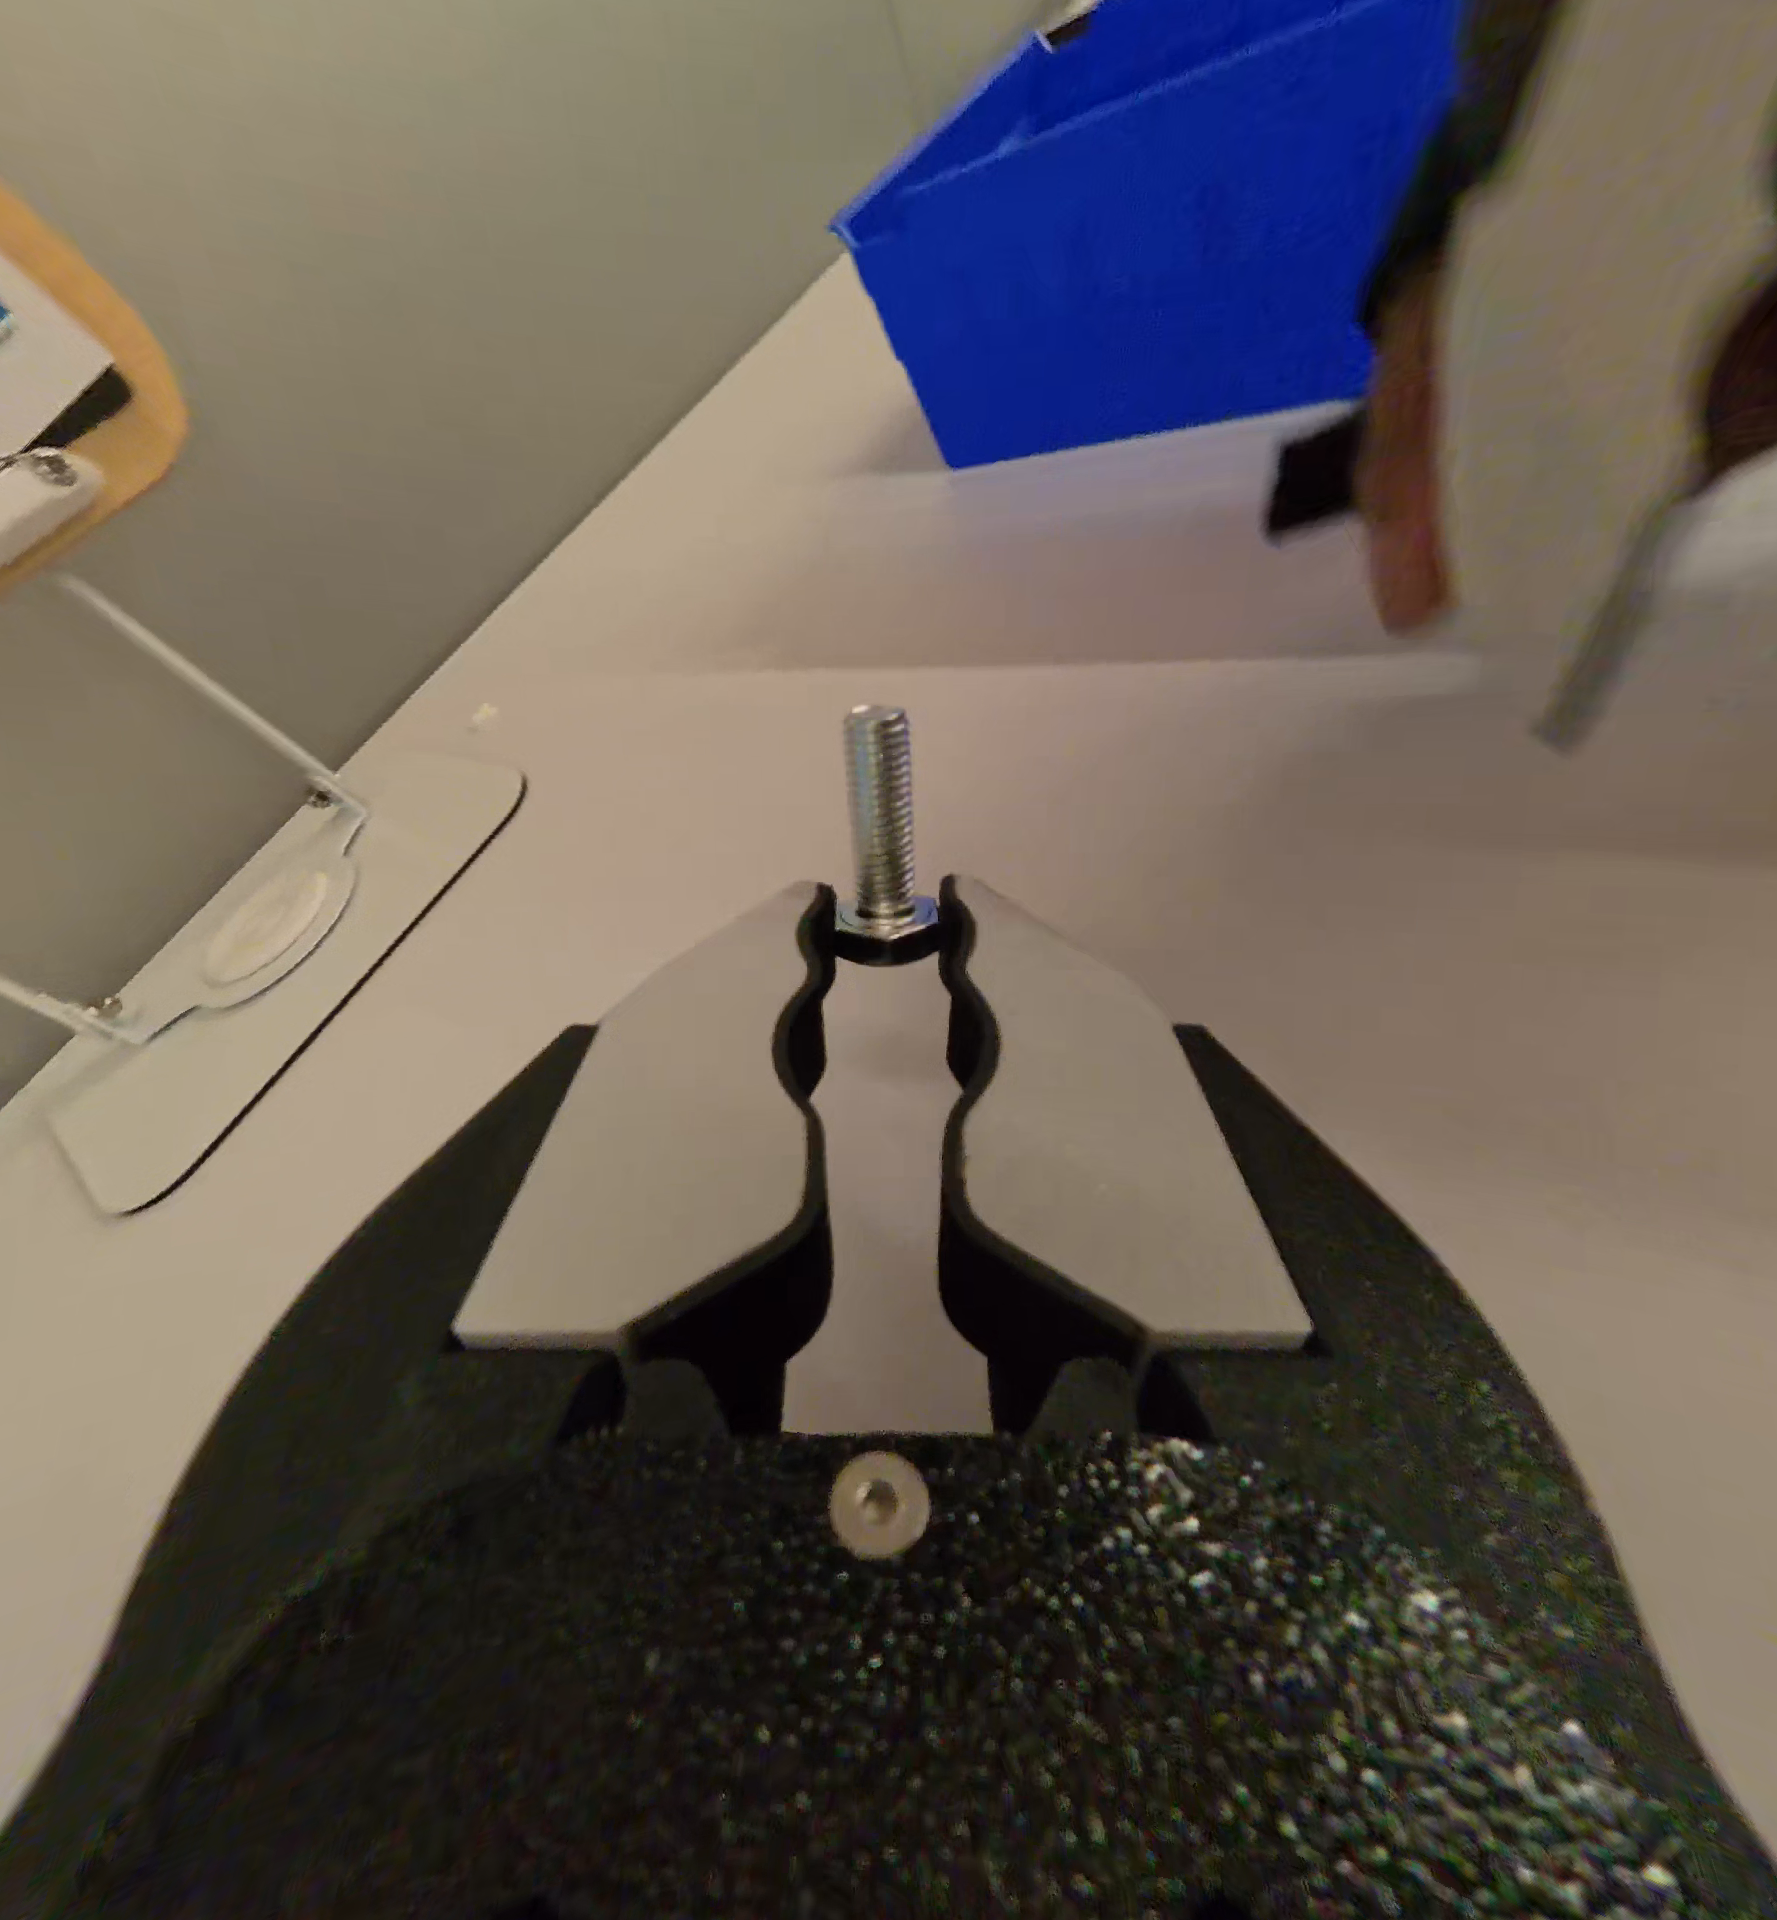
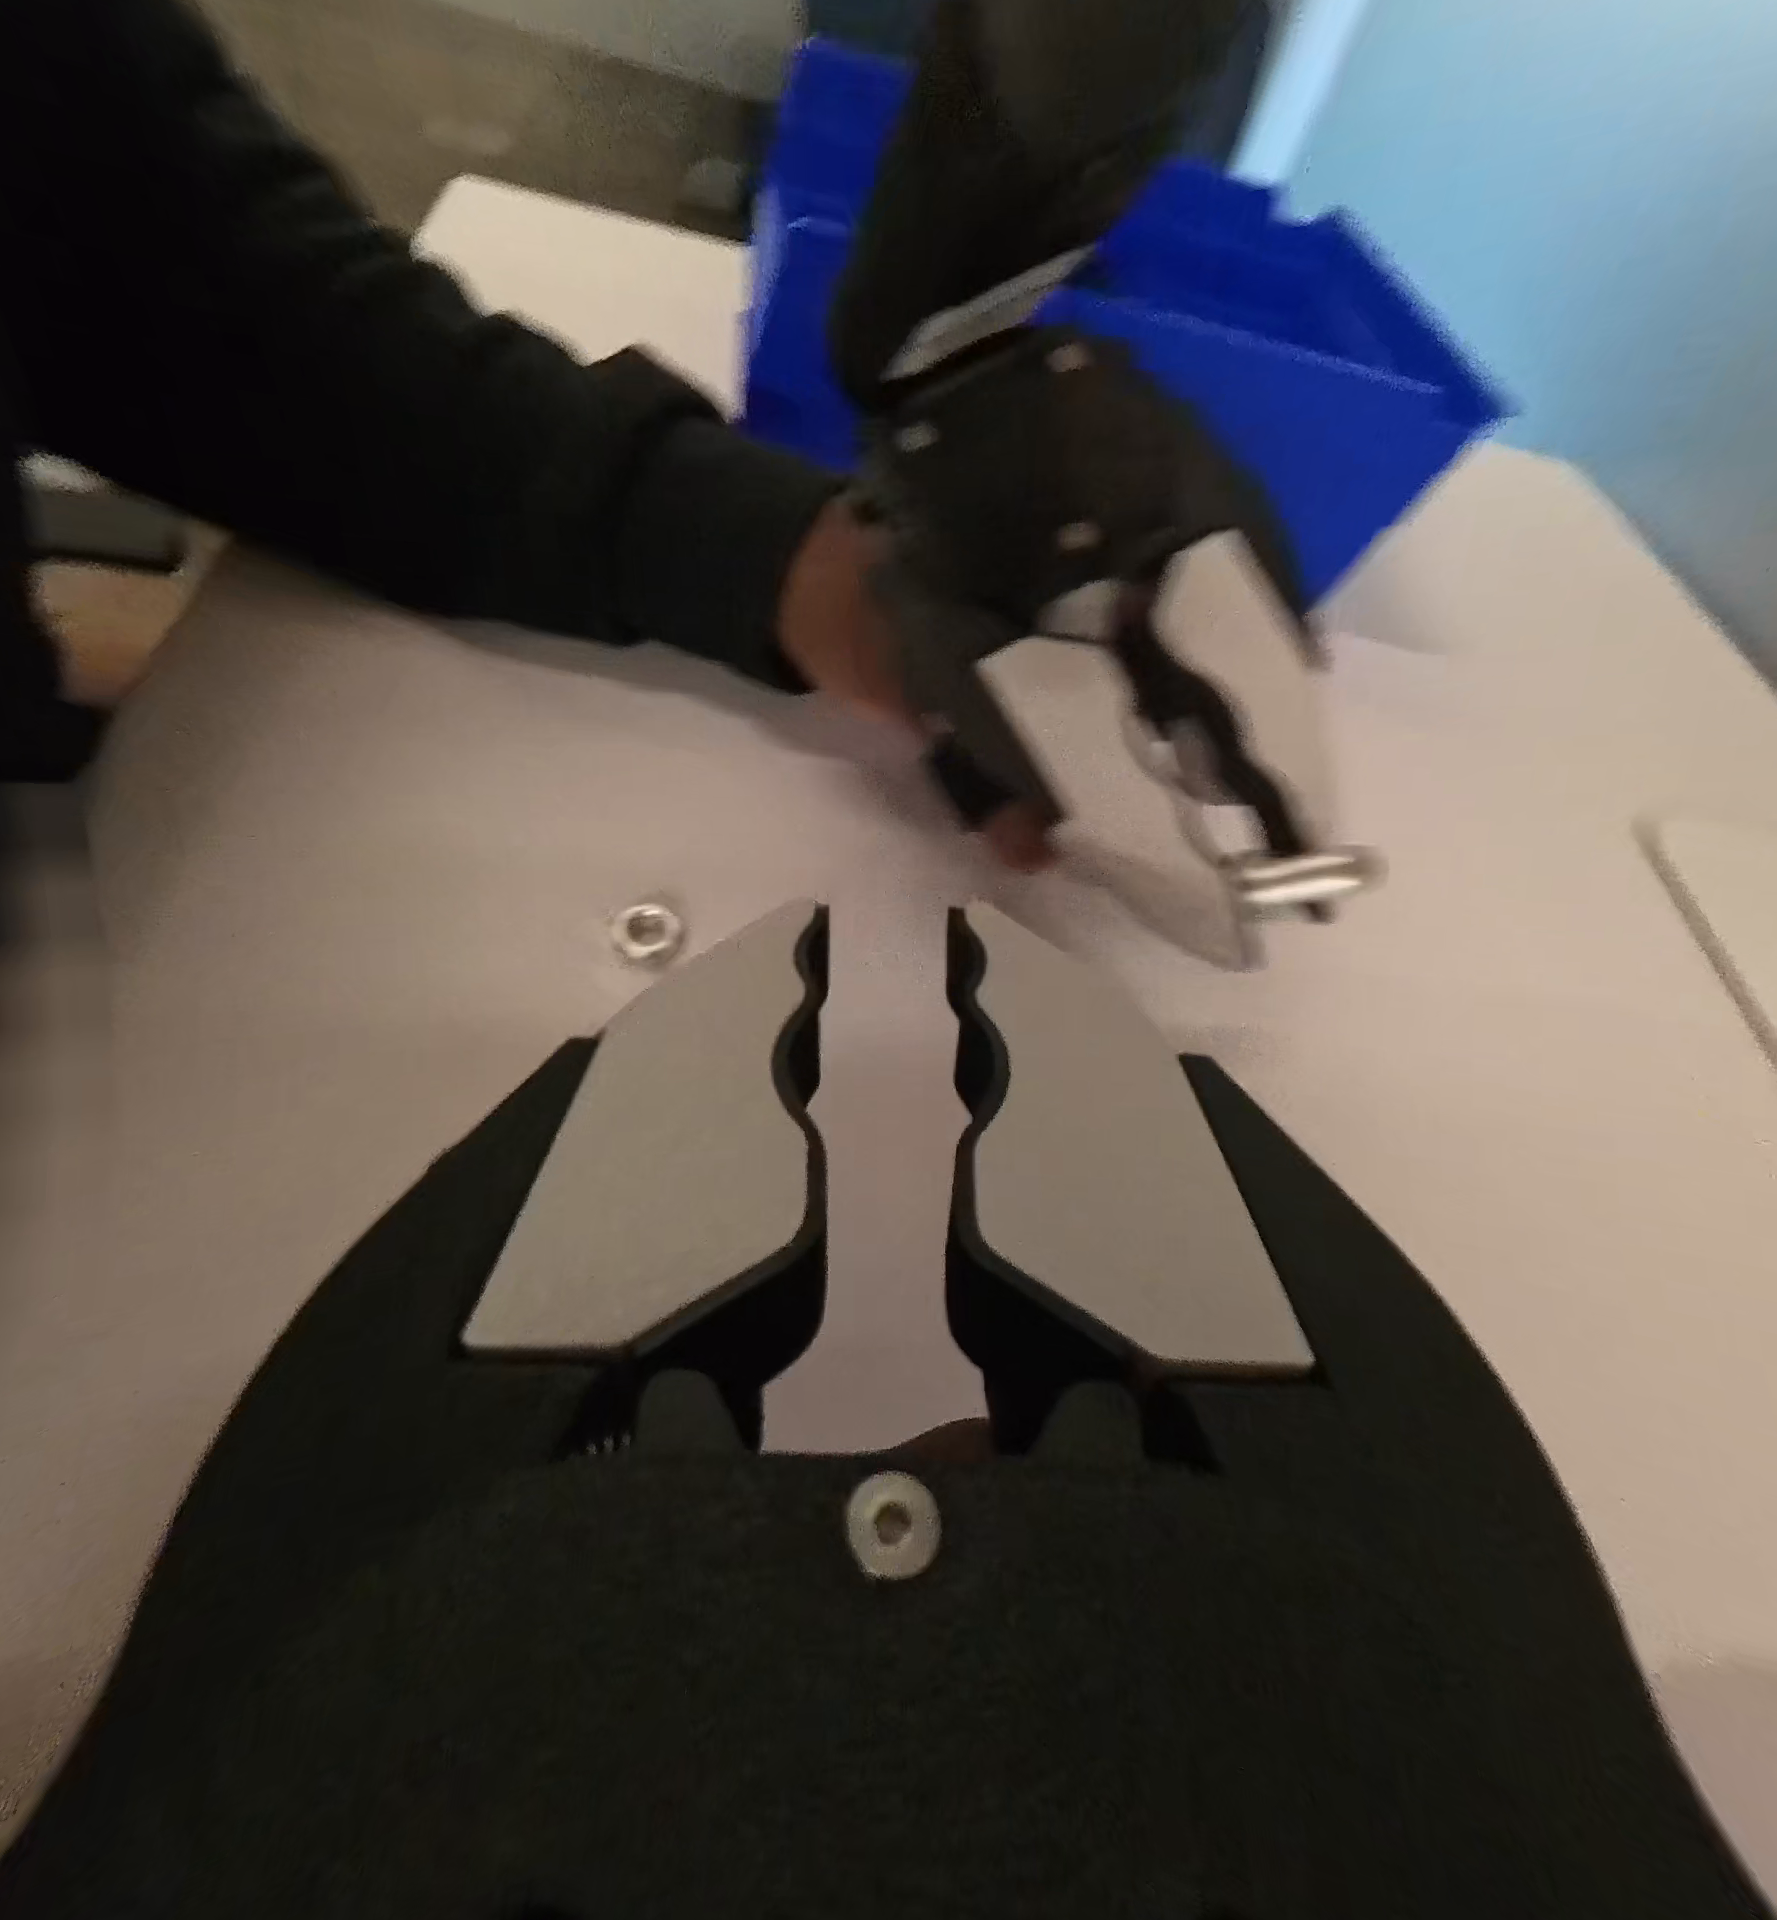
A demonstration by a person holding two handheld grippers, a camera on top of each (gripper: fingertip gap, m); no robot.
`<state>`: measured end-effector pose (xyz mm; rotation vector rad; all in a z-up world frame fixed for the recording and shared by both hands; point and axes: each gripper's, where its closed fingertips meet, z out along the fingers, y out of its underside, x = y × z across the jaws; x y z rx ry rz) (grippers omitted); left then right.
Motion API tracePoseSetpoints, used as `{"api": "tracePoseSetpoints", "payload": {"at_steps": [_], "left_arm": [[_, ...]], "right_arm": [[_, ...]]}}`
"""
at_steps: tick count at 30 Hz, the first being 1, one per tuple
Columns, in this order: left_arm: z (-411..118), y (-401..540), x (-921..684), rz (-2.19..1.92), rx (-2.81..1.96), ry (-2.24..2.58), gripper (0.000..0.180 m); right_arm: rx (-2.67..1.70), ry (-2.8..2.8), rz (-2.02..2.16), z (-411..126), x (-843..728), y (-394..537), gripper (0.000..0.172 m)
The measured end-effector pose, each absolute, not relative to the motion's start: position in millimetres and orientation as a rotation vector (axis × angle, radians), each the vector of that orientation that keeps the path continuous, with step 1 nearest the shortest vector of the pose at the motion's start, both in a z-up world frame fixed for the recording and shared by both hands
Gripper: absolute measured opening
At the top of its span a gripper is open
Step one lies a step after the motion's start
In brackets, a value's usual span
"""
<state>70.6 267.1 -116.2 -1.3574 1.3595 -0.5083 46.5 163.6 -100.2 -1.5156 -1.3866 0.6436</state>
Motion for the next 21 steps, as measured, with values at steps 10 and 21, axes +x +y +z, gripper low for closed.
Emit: {"api": "tracePoseSetpoints", "payload": {"at_steps": [10,21], "left_arm": [[-110.3,273.5,64.4,-0.527,-1.386,1.288,0.018],[-111.1,272.0,66.2,-0.539,-1.384,1.302,0.018]], "right_arm": [[-1.685,-1.619,0.735,-159.7,4.7,134.2,0.031],[-1.718,-1.685,0.693,-172.0,1.5,133.6,0.022]]}}
